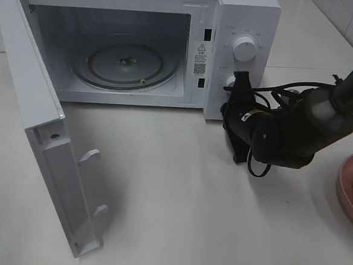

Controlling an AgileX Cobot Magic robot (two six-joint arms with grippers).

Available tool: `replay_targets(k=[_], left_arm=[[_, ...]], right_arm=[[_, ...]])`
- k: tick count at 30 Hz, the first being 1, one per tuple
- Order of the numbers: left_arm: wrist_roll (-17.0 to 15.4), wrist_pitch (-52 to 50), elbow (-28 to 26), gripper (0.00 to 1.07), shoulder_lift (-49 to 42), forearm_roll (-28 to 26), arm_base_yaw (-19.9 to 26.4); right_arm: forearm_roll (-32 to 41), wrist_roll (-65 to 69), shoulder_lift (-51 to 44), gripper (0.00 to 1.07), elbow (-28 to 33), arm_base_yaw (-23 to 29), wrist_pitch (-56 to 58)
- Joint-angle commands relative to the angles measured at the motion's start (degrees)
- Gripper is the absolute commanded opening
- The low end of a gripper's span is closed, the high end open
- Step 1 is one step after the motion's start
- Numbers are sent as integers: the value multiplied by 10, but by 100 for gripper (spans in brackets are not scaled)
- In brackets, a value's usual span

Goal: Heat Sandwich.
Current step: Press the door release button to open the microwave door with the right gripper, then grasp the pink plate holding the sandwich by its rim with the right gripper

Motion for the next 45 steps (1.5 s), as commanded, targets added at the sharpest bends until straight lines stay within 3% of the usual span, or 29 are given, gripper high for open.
replay_targets(k=[1,16,26,39,45], left_arm=[[-3,-7,3,103,-15,-3,1],[-3,-7,3,103,-15,-3,1],[-3,-7,3,103,-15,-3,1],[-3,-7,3,103,-15,-3,1],[-3,-7,3,103,-15,-3,1]], right_arm=[[-7,-7,-29,1,-13,-13,-112],[-10,-1,-77,1,51,5,30],[-10,-69,-136,4,81,4,140],[-10,-413,-236,7,84,2,422],[-52,-709,-280,9,84,2,548]])
